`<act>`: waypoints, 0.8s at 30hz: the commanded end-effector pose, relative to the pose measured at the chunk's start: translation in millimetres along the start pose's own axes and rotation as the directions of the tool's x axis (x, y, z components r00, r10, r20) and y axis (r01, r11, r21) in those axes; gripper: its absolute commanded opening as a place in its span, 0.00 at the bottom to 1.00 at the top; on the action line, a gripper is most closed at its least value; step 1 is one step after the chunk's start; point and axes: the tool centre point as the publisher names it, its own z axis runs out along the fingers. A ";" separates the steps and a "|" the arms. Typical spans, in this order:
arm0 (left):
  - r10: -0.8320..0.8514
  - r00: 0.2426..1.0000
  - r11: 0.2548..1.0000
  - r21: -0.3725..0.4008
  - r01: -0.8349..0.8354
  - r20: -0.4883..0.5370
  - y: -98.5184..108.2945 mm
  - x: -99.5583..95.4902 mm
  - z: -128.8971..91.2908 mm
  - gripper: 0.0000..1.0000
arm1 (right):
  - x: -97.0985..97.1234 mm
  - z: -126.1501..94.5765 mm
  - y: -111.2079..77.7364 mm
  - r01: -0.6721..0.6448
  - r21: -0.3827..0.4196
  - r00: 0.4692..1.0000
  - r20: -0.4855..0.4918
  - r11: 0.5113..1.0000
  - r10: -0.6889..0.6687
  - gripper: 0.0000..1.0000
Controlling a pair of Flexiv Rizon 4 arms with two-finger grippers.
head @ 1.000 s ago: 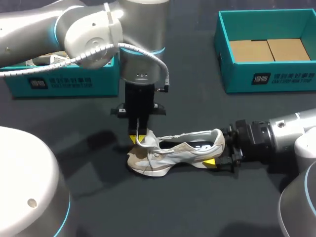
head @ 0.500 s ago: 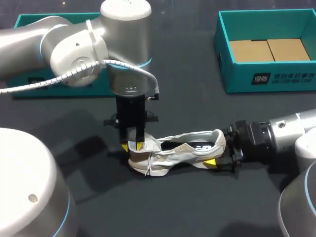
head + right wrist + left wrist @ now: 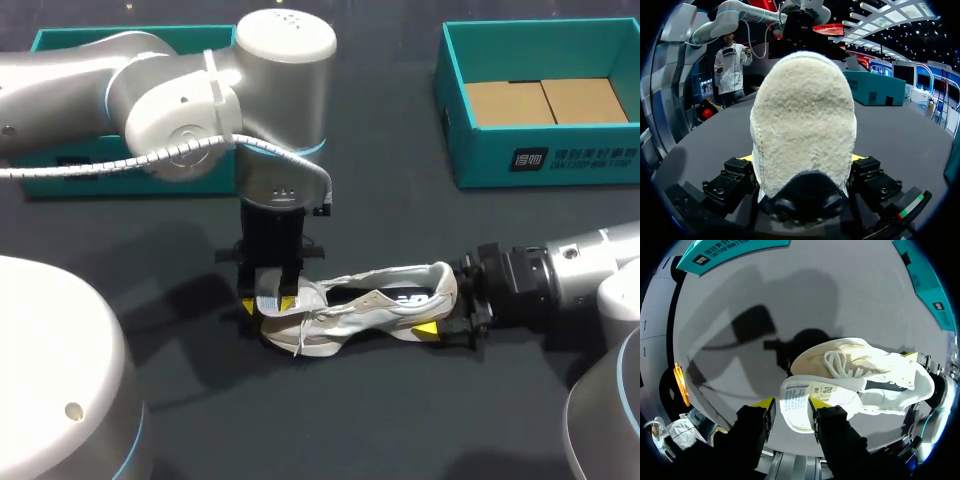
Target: Take the shoe out of the shoebox, open the shoe tongue, remove and reinsert the insole, then place the shoe into the shoebox
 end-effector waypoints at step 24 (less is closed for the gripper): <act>0.215 0.970 0.976 0.048 -0.210 -0.115 27.1 -8.4 -81.3 0.45 | -0.2 -1.8 -0.2 -0.001 0.004 1.000 -0.001 1.000 0.001 0.00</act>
